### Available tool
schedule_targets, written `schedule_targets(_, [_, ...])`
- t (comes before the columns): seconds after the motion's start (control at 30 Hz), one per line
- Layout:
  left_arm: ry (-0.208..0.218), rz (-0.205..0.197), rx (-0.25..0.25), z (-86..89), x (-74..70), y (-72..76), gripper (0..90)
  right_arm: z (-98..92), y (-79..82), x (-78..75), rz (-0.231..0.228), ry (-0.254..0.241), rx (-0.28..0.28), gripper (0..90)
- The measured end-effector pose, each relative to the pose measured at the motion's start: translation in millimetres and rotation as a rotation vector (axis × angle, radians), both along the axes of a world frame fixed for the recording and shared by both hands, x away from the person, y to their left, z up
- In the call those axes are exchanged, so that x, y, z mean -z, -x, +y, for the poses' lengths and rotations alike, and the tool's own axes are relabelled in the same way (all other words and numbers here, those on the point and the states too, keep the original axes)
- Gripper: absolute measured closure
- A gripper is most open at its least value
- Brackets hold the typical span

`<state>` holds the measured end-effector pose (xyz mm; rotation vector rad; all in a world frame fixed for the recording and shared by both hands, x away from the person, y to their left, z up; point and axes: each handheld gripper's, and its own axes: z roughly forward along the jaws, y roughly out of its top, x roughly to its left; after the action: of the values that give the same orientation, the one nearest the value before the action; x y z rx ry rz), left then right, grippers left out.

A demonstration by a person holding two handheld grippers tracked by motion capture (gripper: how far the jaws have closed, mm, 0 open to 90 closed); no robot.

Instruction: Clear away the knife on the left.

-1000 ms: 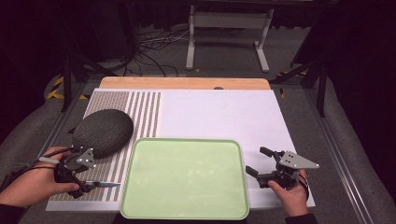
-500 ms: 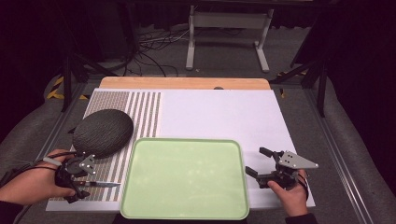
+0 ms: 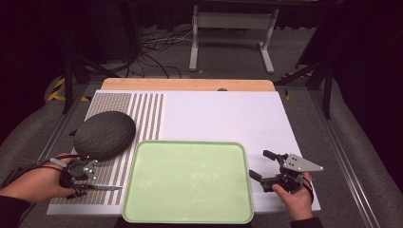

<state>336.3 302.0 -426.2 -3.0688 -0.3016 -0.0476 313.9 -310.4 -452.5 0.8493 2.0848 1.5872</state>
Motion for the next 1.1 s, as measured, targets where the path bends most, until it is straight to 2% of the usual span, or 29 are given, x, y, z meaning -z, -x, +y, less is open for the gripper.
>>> schedule_targets(0.03, [-0.013,-0.001,0.007,-0.4,0.7,-0.3,50.1,0.0,0.0,0.0,0.000,0.000,0.000,5.1])
schedule_targets(0.07, [-0.026,-0.003,0.019,-0.9,1.4,-0.5,52.7,0.0,0.0,0.0,0.000,0.000,0.000,5.1])
schedule_targets(0.1, [-0.045,-0.001,0.028,-1.6,1.8,-0.8,59.4,0.0,-0.1,0.1,0.000,0.001,-0.001,5.1])
schedule_targets(0.13, [-0.059,-0.001,0.038,-2.0,2.3,-1.5,59.4,0.0,-0.1,0.1,0.000,0.001,-0.001,5.1])
schedule_targets(0.2, [-0.065,0.002,0.043,-2.4,4.3,-2.6,61.8,0.2,-0.3,0.3,0.001,0.004,-0.005,5.1])
schedule_targets(0.27, [-0.075,-0.012,0.052,-3.3,6.3,-2.9,62.5,0.2,-0.3,0.5,0.002,0.004,-0.006,5.1])
schedule_targets(0.4, [-0.103,0.000,0.096,-6.9,12.1,-3.2,69.7,0.3,-0.2,0.5,0.003,0.004,-0.009,5.1])
schedule_targets(0.47, [-0.109,0.014,0.102,-7.7,12.6,-3.2,75.2,0.3,-0.1,0.5,0.004,0.004,-0.010,5.2])
schedule_targets(0.5, [-0.109,0.010,0.130,-8.0,12.8,-1.9,76.0,0.3,-0.2,0.5,0.002,0.004,-0.011,5.2])
schedule_targets(0.6, [-0.117,0.002,0.158,-8.6,12.4,-0.9,77.0,0.4,-0.3,0.7,0.003,0.005,-0.013,5.2])
schedule_targets(0.7, [-0.111,0.000,0.161,-7.9,12.5,-0.5,77.4,0.5,-0.2,0.7,0.005,0.005,-0.014,5.2])
schedule_targets(0.83, [-0.104,-0.005,0.138,-6.2,11.1,-0.1,77.7,0.7,-0.2,0.6,0.004,0.006,-0.016,5.2])
schedule_targets(0.87, [-0.086,-0.005,0.130,-5.1,9.9,-0.2,77.8,0.6,-0.2,0.6,0.004,0.006,-0.015,5.2])
schedule_targets(0.9, [-0.082,0.009,0.129,-5.0,7.2,-1.1,77.7,0.5,-0.3,0.7,0.005,0.006,-0.014,5.2])
schedule_targets(0.93, [-0.073,-0.009,0.124,-5.1,4.0,0.1,77.8,0.6,-0.4,0.8,0.005,0.007,-0.014,5.2])
schedule_targets(1.1, [-0.055,-0.029,0.093,-8.7,-10.3,3.7,77.8,1.2,-0.7,1.2,0.007,0.009,-0.016,5.2])
